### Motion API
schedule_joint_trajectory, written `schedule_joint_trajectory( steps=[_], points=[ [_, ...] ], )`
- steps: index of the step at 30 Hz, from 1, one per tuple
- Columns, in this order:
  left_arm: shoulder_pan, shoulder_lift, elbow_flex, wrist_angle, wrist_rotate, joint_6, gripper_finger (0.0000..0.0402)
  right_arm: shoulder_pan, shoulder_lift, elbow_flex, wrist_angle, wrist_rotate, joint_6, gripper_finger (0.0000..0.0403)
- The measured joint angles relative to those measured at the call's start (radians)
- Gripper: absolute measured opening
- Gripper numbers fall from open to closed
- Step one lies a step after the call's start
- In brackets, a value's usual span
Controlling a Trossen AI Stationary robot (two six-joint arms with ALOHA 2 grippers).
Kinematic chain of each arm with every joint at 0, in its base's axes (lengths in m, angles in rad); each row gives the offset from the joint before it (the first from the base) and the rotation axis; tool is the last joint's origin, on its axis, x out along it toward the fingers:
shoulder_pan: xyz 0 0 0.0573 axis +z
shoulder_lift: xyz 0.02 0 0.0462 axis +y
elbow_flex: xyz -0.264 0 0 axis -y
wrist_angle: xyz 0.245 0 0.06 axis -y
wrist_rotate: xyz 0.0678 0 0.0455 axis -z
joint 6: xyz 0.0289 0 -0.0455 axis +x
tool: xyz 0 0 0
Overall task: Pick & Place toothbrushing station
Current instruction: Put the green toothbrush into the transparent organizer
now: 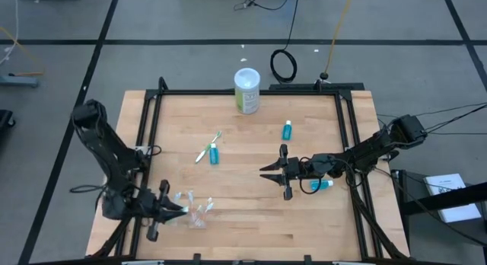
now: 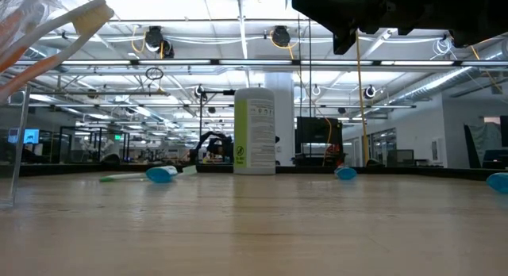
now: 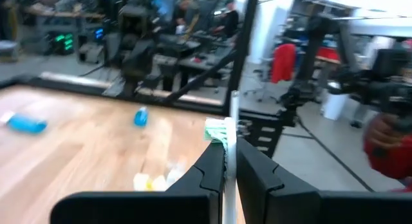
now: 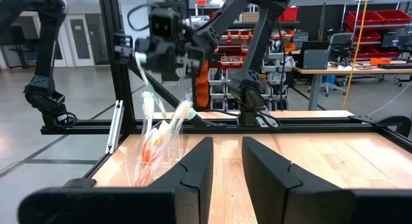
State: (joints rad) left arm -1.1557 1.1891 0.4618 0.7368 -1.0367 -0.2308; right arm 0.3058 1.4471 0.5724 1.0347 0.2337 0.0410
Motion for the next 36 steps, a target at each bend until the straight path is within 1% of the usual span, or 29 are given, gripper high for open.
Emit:
schedule_joint_trajectory(
  steps=[3,6,11,15,20,22,25,27,30,33,36],
  points=[
    [0.000,0.062,0.000,0.002,-0.052,-0.097,0.0021,0.000,0.000,0.000,0.001,0.000,0.000,0.0073],
    [0.000,0.120,0.000,0.000,-0.076,-0.178,0.0021,0.000,0.000,0.000,0.002,0.000,0.000,0.0073],
    [-0.006,0.181,0.000,0.012,-0.094,-0.239,0.0021,0.000,0.000,0.000,0.004,0.000,0.000,0.0073],
    [-0.021,0.193,0.000,0.026,-0.099,-0.203,0.0023,0.000,0.000,0.000,0.004,0.000,0.000,0.0073],
    [-0.032,0.192,0.000,0.030,-0.111,-0.143,0.0045,0.000,0.000,0.000,0.004,0.000,0.000,0.0073],
    [-0.038,0.192,0.000,0.041,-0.136,-0.103,0.0040,0.000,0.000,0.000,0.004,0.000,0.000,0.0073],
    [-0.057,0.192,0.000,0.100,-0.177,-0.025,0.0018,0.000,0.000,0.000,0.004,0.000,0.000,0.0073],
    [-0.075,0.192,0.000,0.154,-0.214,0.027,0.0018,0.000,0.000,0.000,0.004,0.000,0.000,0.0073],
    [-0.118,0.192,0.000,0.225,-0.301,0.087,0.0020,0.000,0.000,0.000,0.004,0.000,0.000,0.0073],
    [-0.178,0.192,0.000,0.230,-0.386,0.107,0.0024,0.000,0.000,0.000,0.004,0.000,0.000,0.0073],
    [-0.241,0.192,0.000,0.225,-0.478,0.096,0.0019,0.000,0.000,0.000,0.004,0.000,0.000,0.0073]
  ],
)
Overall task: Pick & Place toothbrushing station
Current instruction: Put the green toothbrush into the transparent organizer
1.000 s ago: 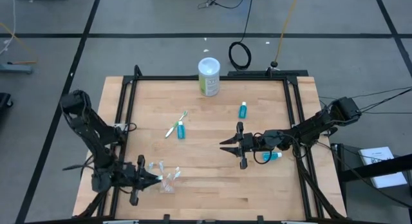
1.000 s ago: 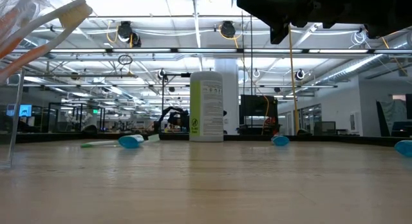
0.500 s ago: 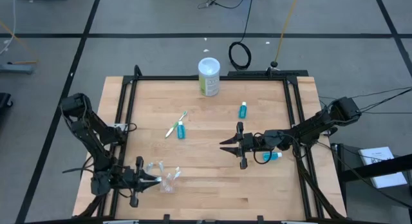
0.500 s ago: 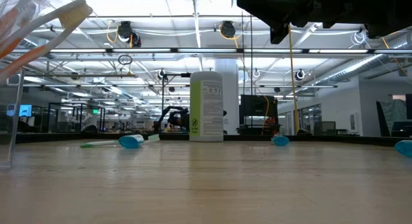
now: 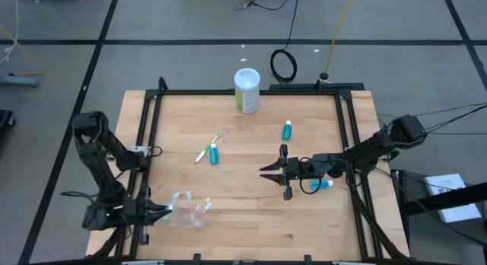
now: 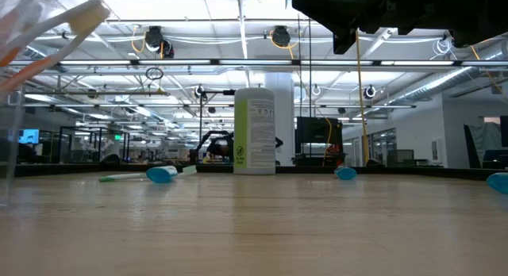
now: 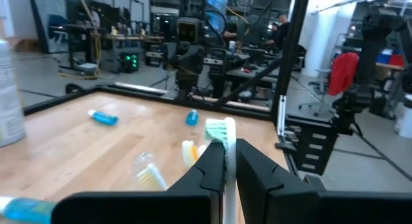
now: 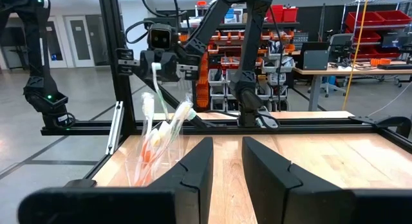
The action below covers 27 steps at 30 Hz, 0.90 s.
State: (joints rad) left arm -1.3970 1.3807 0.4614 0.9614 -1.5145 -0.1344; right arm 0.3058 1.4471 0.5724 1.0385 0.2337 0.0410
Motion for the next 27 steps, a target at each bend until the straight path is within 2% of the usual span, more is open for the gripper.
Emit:
schedule_joint_trajectory(
  steps=[2,6,18,22,27],
  points=[
    [-0.030,-0.001,0.000,-0.017,-0.046,-0.023,0.0019,0.000,0.000,0.000,0.000,0.000,0.000,0.0073],
    [-0.039,-0.001,-0.006,-0.068,-0.056,-0.110,0.0020,0.000,0.000,0.000,0.000,0.000,0.000,0.0073],
    [0.038,0.000,-0.035,-0.443,-0.050,-0.600,0.0028,0.000,0.000,0.000,0.000,0.000,0.000,0.0073],
    [0.047,0.000,-0.035,-0.503,-0.051,-0.663,0.0030,0.000,0.000,0.000,0.000,0.000,0.000,0.0073],
    [0.046,0.000,-0.035,-0.513,-0.024,-0.665,0.0031,0.000,0.000,0.000,0.000,0.000,0.000,0.0073]
  ],
)
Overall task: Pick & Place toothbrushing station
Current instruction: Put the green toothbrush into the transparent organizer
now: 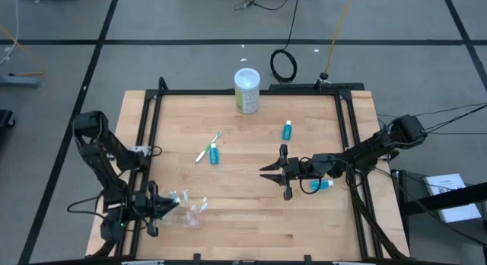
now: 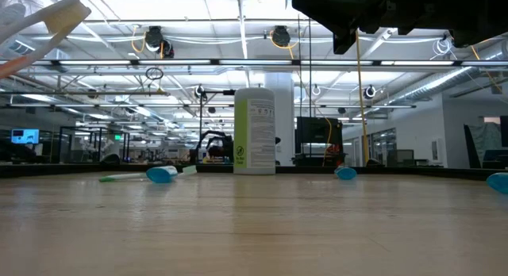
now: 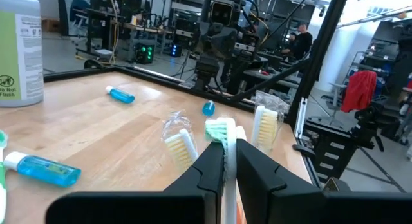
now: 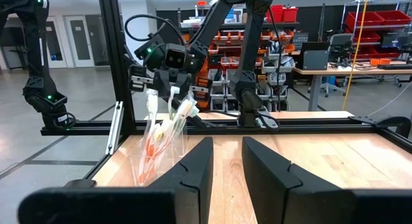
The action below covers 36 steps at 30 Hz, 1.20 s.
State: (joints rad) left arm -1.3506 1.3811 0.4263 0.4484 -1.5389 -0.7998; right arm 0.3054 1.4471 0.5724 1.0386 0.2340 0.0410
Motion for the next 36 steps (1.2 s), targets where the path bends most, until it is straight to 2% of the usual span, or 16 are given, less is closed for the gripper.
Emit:
schedule_joint_trajectory(
  steps=[18,21,30,33,36],
  points=[
    [0.001,0.000,0.000,-0.051,0.046,-0.034,0.0039,0.000,0.000,0.000,-0.004,0.000,0.000,0.0073],
    [0.001,0.000,0.000,-0.051,0.044,-0.034,0.0064,0.000,0.000,0.000,-0.004,0.000,0.000,0.0073],
    [0.002,0.000,0.000,-0.030,0.036,-0.022,0.0177,0.000,0.000,0.000,-0.004,0.000,0.000,0.0073],
    [0.002,0.000,0.000,0.031,0.036,0.049,0.0203,0.000,0.000,0.000,-0.004,0.000,0.000,0.0073],
    [0.002,0.000,0.000,0.149,0.036,0.192,0.0219,0.000,0.000,0.000,-0.004,0.000,0.000,0.0073]
  ],
)
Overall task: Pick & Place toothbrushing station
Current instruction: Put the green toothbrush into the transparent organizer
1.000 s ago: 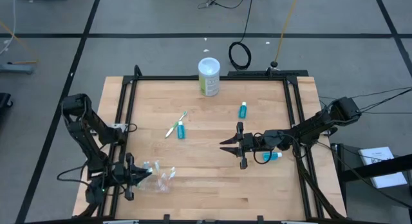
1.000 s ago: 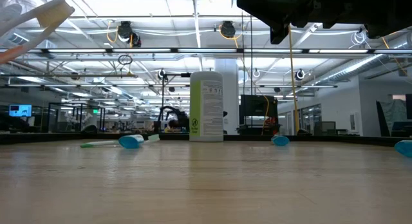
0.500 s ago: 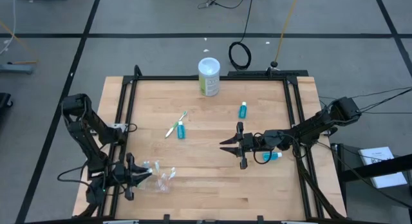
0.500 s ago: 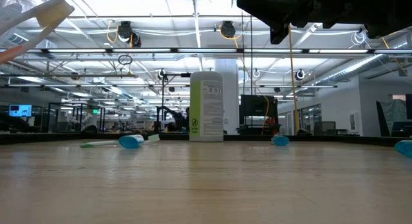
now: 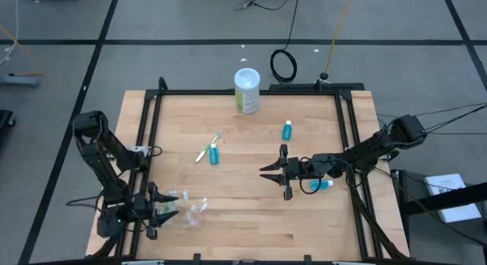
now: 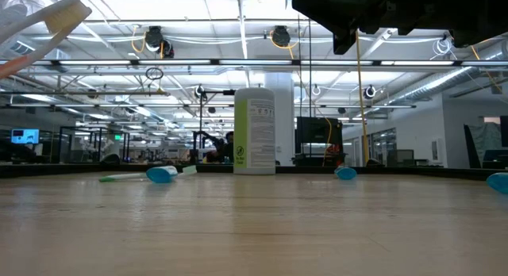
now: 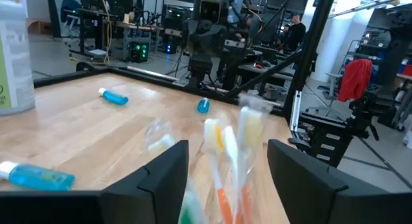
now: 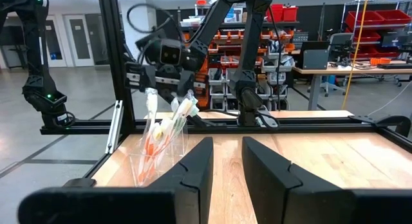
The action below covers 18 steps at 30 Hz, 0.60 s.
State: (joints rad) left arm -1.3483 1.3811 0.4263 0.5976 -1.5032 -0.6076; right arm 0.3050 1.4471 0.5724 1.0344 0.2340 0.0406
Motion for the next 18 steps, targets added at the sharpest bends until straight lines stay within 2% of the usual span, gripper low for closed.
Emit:
schedule_joint_trajectory(
  steps=[6,9,12,15,16,18],
  points=[
    [0.011,0.000,0.000,0.414,0.002,0.444,0.0222,0.000,0.000,0.000,0.000,0.000,0.000,0.0073],
    [0.051,0.000,0.001,0.639,0.056,0.660,0.0217,0.000,0.000,0.000,0.000,0.000,0.000,0.0073],
    [0.136,0.000,0.001,0.813,0.245,0.808,0.0214,0.000,0.000,0.000,0.000,0.000,0.000,0.0073],
    [0.250,-0.001,0.009,0.871,0.490,0.869,0.0214,0.000,0.000,0.000,0.000,0.000,0.000,0.0073],
    [0.288,-0.001,0.018,0.866,0.541,0.869,0.0214,0.000,0.000,0.000,0.000,0.000,0.000,0.0073],
    [0.362,-0.001,0.039,0.849,0.561,0.854,0.0214,0.000,0.000,0.000,0.000,0.000,0.000,0.0073]
  ],
)
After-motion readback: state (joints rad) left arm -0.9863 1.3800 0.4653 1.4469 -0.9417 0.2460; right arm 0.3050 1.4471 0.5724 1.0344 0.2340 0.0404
